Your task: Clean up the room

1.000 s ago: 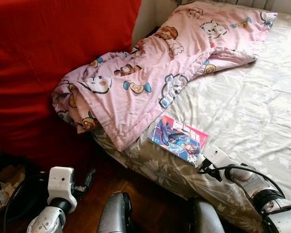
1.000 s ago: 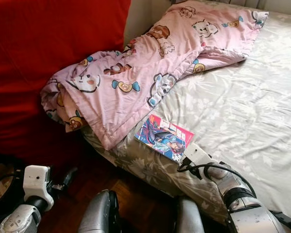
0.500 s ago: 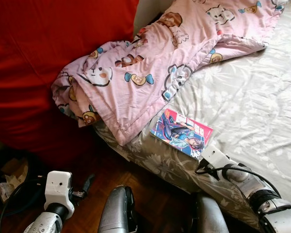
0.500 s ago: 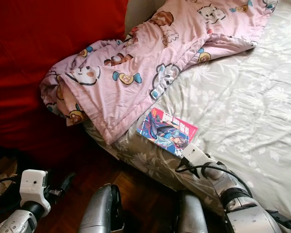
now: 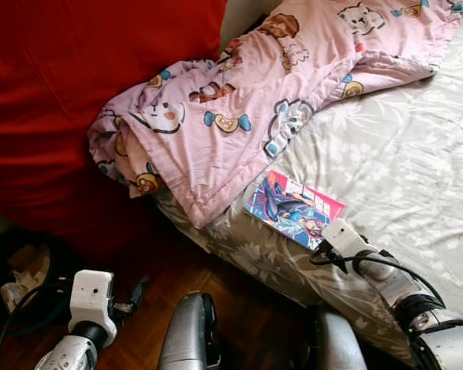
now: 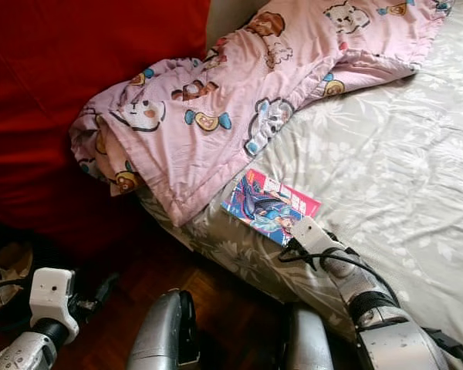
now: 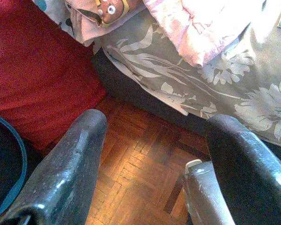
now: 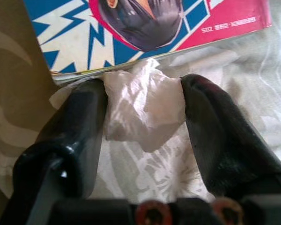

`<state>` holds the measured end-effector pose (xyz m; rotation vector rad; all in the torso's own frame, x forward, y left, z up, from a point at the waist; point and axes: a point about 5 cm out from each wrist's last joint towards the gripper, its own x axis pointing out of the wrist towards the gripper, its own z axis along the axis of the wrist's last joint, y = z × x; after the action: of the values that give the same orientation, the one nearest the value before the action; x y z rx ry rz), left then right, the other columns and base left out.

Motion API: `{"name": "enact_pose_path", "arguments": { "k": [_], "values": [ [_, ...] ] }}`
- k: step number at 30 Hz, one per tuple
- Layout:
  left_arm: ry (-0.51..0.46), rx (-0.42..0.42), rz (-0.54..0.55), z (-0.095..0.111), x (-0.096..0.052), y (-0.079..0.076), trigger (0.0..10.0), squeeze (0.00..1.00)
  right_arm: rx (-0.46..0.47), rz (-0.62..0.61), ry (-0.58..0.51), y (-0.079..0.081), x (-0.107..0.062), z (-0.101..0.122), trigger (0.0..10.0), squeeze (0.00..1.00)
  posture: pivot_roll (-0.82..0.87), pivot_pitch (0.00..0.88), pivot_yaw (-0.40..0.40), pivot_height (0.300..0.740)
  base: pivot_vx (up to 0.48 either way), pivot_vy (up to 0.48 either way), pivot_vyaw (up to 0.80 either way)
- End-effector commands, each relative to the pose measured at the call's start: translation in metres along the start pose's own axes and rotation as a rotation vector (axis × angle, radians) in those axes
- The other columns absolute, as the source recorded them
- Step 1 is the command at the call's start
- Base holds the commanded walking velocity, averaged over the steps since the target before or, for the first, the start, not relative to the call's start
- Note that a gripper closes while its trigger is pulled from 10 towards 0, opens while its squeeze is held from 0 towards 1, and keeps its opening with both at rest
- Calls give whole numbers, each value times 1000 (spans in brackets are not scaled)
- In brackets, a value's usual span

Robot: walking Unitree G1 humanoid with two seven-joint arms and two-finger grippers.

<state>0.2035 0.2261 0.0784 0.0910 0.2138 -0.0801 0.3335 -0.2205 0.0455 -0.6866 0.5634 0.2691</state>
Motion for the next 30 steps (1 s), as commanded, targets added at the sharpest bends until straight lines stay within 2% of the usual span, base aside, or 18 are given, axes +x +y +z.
{"name": "enact_pose_path", "arguments": {
  "k": [1, 13, 30],
  "values": [
    [27, 7, 16, -4, -6, 6, 10000, 0, 10, 26, 14, 10, 0, -6, 0, 0, 196, 219, 122, 603, 0, 0, 0],
    [27, 19, 13, -3, -4, 7, 10000, 0, 14, 32, 8, 13, 1, -4, 0, 0, 195, 201, 124, 603, 0, 0, 0],
    [28, 5, 15, -9, 3, 3, 10000, 0, 28, 36, 41, 23, -2, -20, 0, 0, 166, 172, 111, 603, 0, 0, 0]
  ]
}}
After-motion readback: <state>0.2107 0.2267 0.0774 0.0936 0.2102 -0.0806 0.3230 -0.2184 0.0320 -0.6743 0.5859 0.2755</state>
